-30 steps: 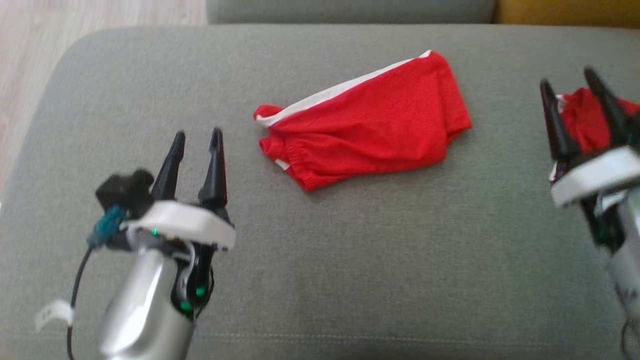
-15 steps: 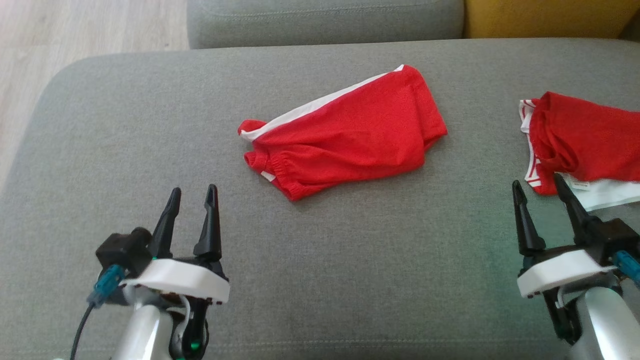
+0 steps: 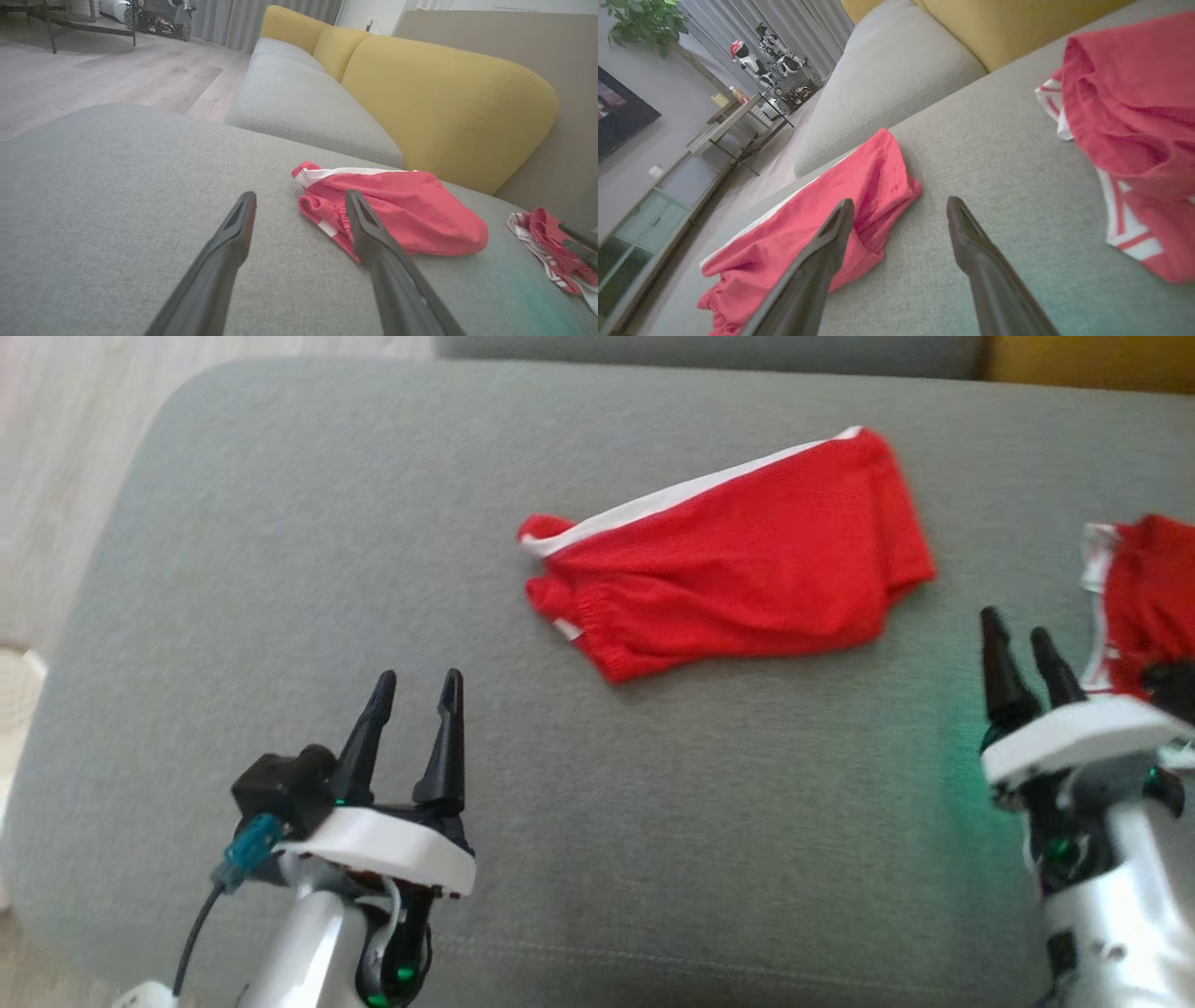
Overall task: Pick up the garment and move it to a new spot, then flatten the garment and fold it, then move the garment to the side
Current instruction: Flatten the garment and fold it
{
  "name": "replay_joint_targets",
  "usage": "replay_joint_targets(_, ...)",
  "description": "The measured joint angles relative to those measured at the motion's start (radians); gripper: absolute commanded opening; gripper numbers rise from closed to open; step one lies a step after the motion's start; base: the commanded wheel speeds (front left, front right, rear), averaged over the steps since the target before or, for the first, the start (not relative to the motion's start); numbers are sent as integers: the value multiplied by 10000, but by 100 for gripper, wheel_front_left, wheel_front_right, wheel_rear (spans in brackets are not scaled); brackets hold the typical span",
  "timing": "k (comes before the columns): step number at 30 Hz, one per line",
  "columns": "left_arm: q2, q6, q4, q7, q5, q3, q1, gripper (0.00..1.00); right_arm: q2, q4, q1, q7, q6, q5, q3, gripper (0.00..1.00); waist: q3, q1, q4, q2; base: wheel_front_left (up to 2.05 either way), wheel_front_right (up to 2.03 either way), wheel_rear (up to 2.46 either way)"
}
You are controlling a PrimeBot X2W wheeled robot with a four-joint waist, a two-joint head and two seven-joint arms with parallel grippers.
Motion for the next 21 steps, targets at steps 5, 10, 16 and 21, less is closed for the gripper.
replay_joint_targets(5, 0, 81, -94, 0, -125, -372, -141, 100, 13, 1041, -973, 1354, 0, 1289, -784, 100, 401, 0, 574, 0, 0, 0, 0)
replay_joint_targets(10, -12, 86, -330, 0, -311, -683, -357, 100, -10, 2209, -2046, 2207, -2, 1691, -1615, 100, 825, 0, 1088, 0, 0, 0, 0)
replay_joint_targets(16, -19, 213, -648, 0, -445, -924, -723, 100, -207, 3417, -3329, 2855, -2, 1714, -2286, 100, 1276, 0, 1653, 0, 0, 0, 0)
replay_joint_targets(21, -19, 303, -779, 0, -560, -1122, -727, 100, -481, 4242, -4214, 3022, -2, 1436, -2610, 100, 1525, 0, 2024, 0, 0, 0, 0)
